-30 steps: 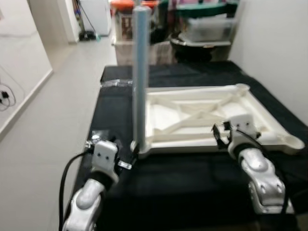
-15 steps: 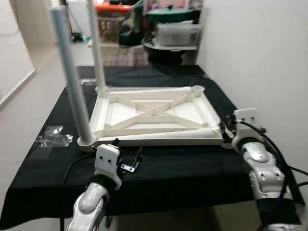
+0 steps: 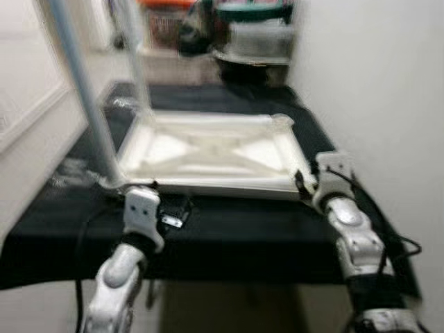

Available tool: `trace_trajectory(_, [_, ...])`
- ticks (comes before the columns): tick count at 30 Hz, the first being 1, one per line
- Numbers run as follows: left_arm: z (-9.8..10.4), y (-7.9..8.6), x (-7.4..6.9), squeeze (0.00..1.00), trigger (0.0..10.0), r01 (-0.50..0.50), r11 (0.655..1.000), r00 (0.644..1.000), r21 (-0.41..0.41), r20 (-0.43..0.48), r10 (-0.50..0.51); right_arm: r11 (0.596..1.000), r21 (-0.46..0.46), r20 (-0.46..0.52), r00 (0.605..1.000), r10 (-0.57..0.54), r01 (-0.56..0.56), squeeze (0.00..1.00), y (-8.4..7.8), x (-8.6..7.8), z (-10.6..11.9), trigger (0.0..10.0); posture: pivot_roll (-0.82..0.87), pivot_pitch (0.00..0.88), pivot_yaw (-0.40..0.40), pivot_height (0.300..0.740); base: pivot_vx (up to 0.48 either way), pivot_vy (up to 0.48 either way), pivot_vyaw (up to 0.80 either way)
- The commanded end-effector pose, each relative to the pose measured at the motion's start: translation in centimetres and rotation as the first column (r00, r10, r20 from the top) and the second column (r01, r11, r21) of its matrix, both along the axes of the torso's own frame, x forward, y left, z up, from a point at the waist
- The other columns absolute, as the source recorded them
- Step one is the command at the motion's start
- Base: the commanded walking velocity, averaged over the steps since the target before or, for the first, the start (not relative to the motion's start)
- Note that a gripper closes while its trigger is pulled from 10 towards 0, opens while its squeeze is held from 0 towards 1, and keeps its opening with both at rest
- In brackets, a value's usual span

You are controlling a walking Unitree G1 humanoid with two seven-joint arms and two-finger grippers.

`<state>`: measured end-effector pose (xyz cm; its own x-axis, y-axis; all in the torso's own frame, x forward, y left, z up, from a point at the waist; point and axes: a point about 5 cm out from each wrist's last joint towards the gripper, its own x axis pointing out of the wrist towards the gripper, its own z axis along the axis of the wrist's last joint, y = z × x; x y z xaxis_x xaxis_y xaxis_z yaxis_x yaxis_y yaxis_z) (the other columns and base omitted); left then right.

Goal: Building children table

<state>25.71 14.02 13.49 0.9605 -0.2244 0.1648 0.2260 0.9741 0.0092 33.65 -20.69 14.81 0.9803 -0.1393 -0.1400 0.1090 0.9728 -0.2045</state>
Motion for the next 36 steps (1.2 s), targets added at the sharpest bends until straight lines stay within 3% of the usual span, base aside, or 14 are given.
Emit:
trace_trajectory(1, [0.2,0.0,0.2,0.0,10.0,0.007,1.0,1.0,-0.003,0.007,-0.007,0.999,0.033,-0.007,1.0,-0.024,0.024,0.0,-0.3,0.0,-0.3,10.0,0.03,0.0,-0.082,0.74,0.48,0.0,0.0])
trace_trajectory(5, [0.3,-0.2,0.2,0.0,10.0,0.017,1.0,1.0,0.0,0.007,-0.017,0.998,0.054,-0.011,0.999,-0.041,0.042,0.0,-0.5,0.1,-0.5,10.0,0.03,0.0,-0.082,0.74,0.438,0.0,0.0])
trace_trajectory(16, [0.2,-0.5,0.1,0.0,10.0,0.035,0.999,0.999,-0.005,0.008,-0.035,0.997,0.005,0.02,0.997,-0.08,0.08,0.0,-2.3,1.1,0.7,10.0,0.04,0.0,-0.089,0.74,0.0,0.0,0.0])
trace_trajectory(18, [0.1,-0.7,0.0,0.0,10.0,0.042,0.999,0.999,-0.009,0.007,-0.042,0.984,-0.019,0.051,0.983,-0.175,0.176,0.0,-4.4,1.9,2.0,10.0,0.04,0.0,-0.097,0.74,0.0,0.0,0.0])
trace_trajectory(21, [0.1,-0.7,-0.1,0.0,10.0,0.045,0.999,0.999,-0.008,0.005,-0.045,0.975,-0.016,0.045,0.974,-0.222,0.222,0.0,-5.5,2.3,2.4,10.0,0.04,0.0,-0.098,0.74,0.0,0.0,0.0])
trace_trajectory(24, [0.0,-0.8,-0.1,0.0,10.0,0.048,0.999,0.999,-0.005,0.004,-0.048,0.973,-0.002,0.007,0.973,-0.229,0.229,0.0,-5.9,2.6,2.0,10.0,0.05,0.0,-0.102,0.74,0.0,0.0,0.0])
trace_trajectory(27, [0.1,-0.7,-0.1,0.0,10.0,0.049,0.999,0.999,-0.001,0.006,-0.049,0.957,-0.047,-0.144,0.946,-0.29,0.286,0.0,-7.1,2.1,-0.3,10.0,0.05,0.0,-0.106,0.74,0.0,0.0,0.0])
trace_trajectory(28, [0.1,-0.7,-0.1,0.0,10.0,0.048,0.999,0.999,0.0,0.007,-0.048,0.94,-0.004,-0.208,0.919,-0.335,0.341,0.0,-7.9,1.7,-1.4,10.0,0.06,0.0,-0.111,0.74,0.0,0.0,0.0])
trace_trajectory(29, [0.1,-0.7,-0.1,0.0,10.0,0.048,0.999,0.999,0.0,0.007,-0.048,0.94,-0.004,-0.208,0.919,-0.335,0.341,0.0,-7.9,1.7,-1.4,10.0,0.06,0.0,-0.111,0.74,0.0,0.0,0.0])
trace_trajectory(30, [0.1,-0.6,-0.1,0.0,10.0,0.048,0.999,0.999,0.0,0.008,-0.048,0.925,0.064,-0.264,0.901,-0.345,0.374,0.0,-8.3,1.4,-2.2,10.0,0.06,0.0,-0.113,0.74,0.0,0.0,0.0])
trace_trajectory(32, [0.1,-0.6,-0.1,0.0,10.0,0.048,0.999,0.999,0.0,0.008,-0.048,0.925,0.064,-0.264,0.901,-0.345,0.374,0.0,-8.3,1.4,-2.2,10.0,0.06,0.0,-0.113,0.74,0.0,0.0,0.0])
trace_trajectory(34, [0.1,-0.7,-0.1,0.0,10.0,0.05,0.999,0.999,0.001,0.008,-0.05,0.935,0.16,-0.335,0.909,-0.249,0.315,0.0,-7.6,1.4,-3.3,10.0,0.06,0.0,-0.111,0.74,0.0,0.0,0.0])
trace_trajectory(36, [0.1,-0.7,-0.1,0.0,10.0,0.052,0.999,0.999,0.001,0.007,-0.052,0.947,0.165,-0.357,0.912,-0.201,0.274,0.0,-7.2,1.4,-3.6,10.0,0.06,0.0,-0.111,0.74,0.0,0.0,0.0])
